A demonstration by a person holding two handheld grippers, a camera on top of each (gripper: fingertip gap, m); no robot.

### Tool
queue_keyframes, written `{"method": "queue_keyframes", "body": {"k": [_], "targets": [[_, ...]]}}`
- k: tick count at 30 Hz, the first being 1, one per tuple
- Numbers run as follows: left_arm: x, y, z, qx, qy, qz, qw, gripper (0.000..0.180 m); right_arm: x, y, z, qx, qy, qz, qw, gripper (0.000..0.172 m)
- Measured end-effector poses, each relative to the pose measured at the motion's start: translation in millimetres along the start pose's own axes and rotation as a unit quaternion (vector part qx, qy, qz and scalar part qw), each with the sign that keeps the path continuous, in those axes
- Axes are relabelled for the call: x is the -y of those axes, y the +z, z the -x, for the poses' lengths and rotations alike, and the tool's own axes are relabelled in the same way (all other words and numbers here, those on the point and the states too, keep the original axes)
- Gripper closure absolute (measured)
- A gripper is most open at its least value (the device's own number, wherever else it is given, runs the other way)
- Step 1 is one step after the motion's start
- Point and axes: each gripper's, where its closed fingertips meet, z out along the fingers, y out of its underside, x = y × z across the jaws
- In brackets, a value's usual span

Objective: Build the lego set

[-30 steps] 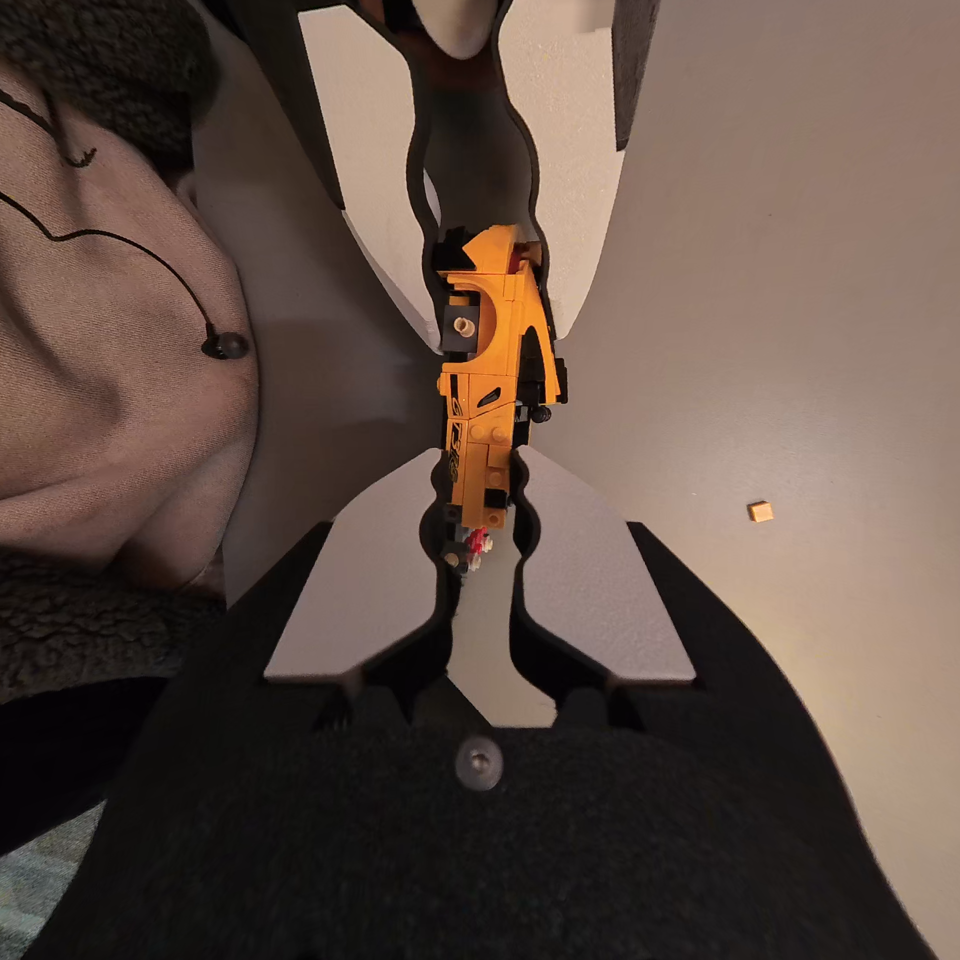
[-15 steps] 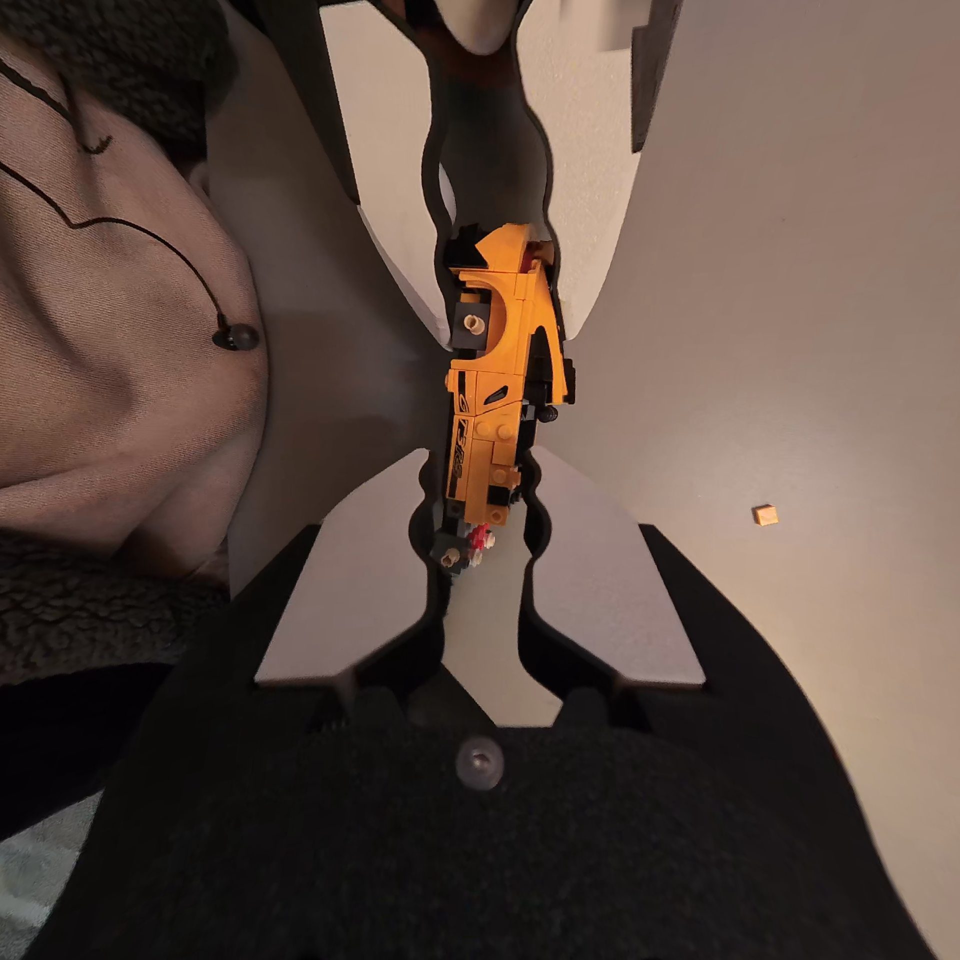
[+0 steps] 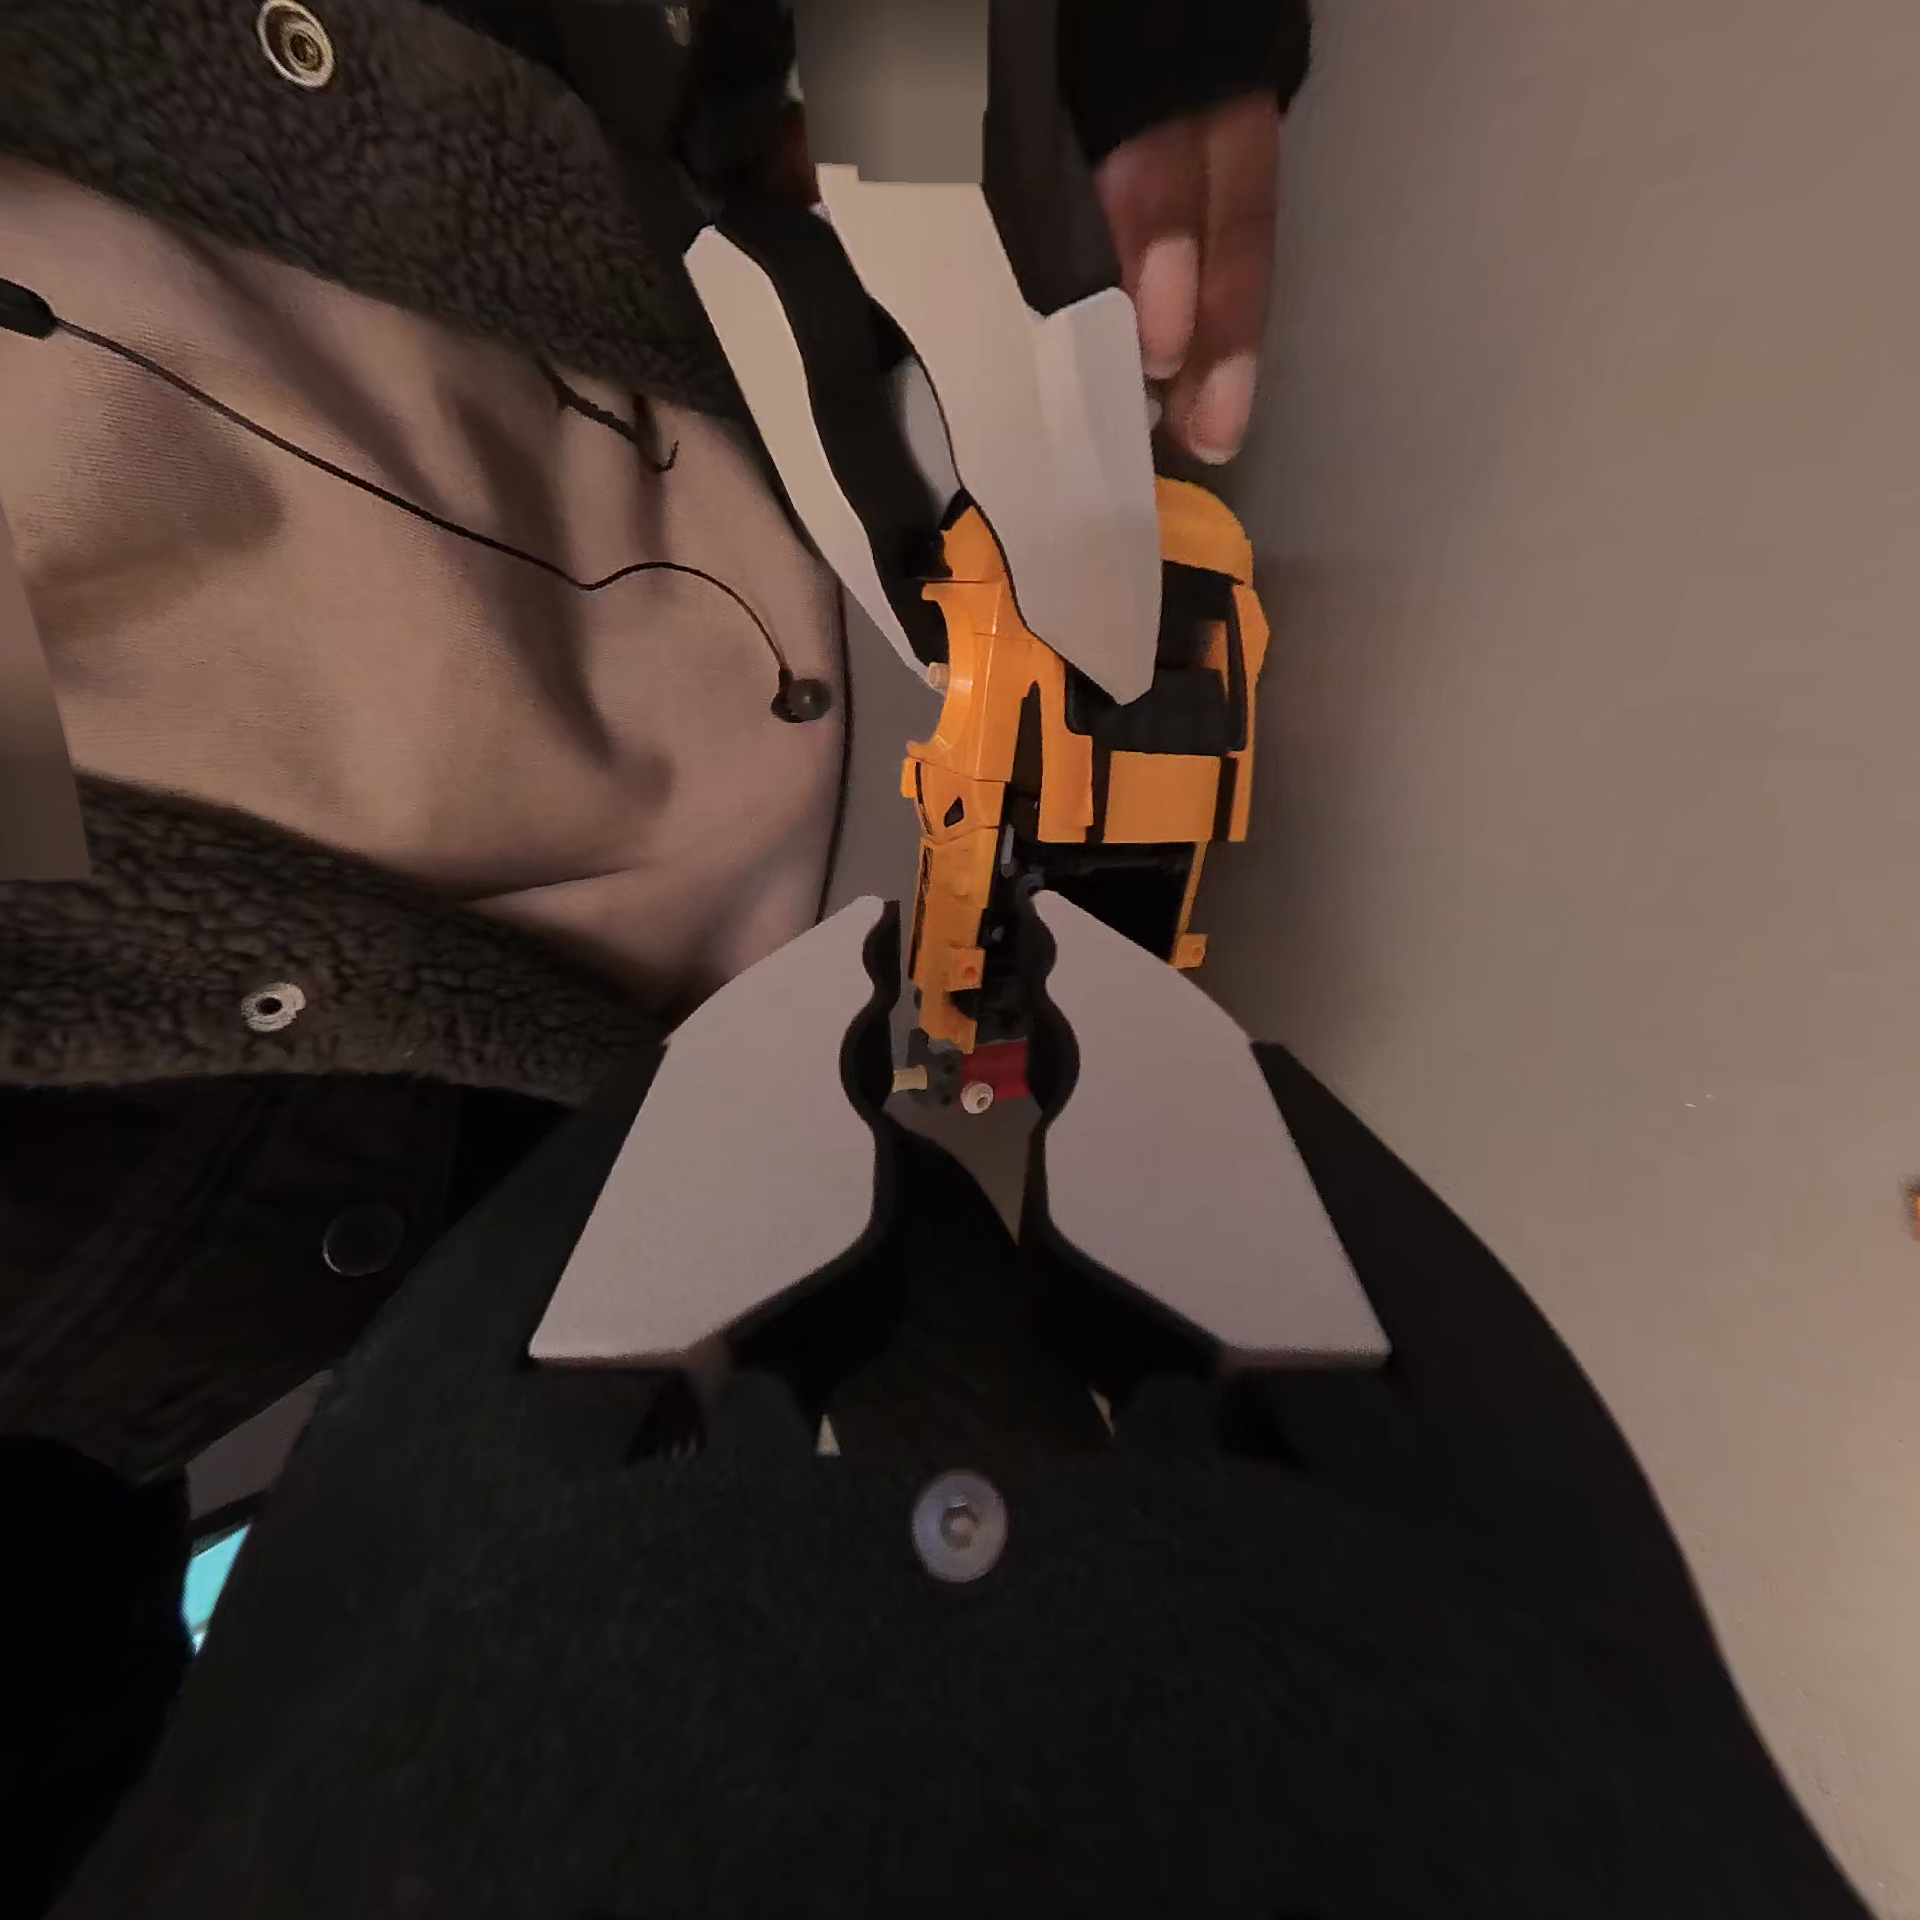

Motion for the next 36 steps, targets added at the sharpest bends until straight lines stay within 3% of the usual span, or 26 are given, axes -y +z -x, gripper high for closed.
{"method": "queue_keyframes", "body": {"k": [12,36], "targets": [[-0.9,1.0,3.3,0.002,-0.008,0.003,1.000,0.141,-8.1,12.0,-2.2,0.056,0.029,0.024,0.998,0.163],[-1.0,3.5,2.1,-0.004,-0.001,0.002,1.000,0.141,-10.1,17.3,3.9,0.106,0.007,-0.017,0.994,0.166]]}}
